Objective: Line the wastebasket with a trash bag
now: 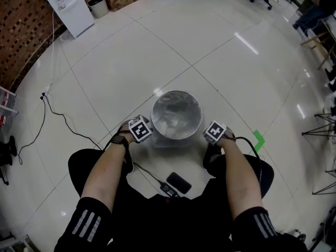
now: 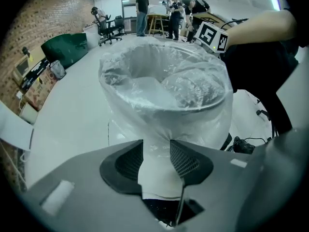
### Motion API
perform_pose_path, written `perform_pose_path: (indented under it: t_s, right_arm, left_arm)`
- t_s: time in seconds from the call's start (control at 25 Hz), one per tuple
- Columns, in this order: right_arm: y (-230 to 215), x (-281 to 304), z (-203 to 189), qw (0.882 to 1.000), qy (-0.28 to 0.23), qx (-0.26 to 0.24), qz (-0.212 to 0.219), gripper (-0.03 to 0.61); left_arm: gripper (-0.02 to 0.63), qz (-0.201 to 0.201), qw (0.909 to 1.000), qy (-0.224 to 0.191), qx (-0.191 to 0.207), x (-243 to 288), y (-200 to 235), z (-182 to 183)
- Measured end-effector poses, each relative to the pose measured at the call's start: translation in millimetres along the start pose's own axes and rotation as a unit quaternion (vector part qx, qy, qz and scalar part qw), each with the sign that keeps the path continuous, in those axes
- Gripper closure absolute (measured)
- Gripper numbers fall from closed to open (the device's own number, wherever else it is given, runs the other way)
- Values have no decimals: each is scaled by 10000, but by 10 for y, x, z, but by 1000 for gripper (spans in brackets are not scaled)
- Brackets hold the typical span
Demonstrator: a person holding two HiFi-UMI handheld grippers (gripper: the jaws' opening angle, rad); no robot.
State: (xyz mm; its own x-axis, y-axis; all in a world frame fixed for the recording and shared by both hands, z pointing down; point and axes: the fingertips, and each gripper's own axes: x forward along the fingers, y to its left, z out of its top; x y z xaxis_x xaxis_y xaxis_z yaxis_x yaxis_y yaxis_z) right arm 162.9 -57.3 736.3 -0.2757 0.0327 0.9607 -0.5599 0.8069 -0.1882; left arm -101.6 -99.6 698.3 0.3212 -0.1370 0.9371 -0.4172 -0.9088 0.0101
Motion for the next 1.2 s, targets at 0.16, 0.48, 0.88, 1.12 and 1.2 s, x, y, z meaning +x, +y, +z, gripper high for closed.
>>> perform_pose_path:
  t_s: [0.16,0.48,0.88,1.12,1.2]
  right_arm:
    - [-163,142,38,9996,6,133,-264,572]
    - [-339,613,24,9958,-166,890,-136,572]
    - [-525,475,198,9903,-885,1073,-52,503]
    - [-481,48,135,9878,-1053,1146,-56,456]
    - [-506,-163,195,9844,-1275,1206,-111,457]
  left_arm:
    - [445,41,9995,-138,-298,152,69,7]
    - [445,189,9991,-152,-357,418,203,-10]
    - [445,243,9987,-277,-362,382,355,5]
    - [445,231,9986,-369,-312,19,370,-47]
    - [445,281,9975,-510,-389,-129,401,-18]
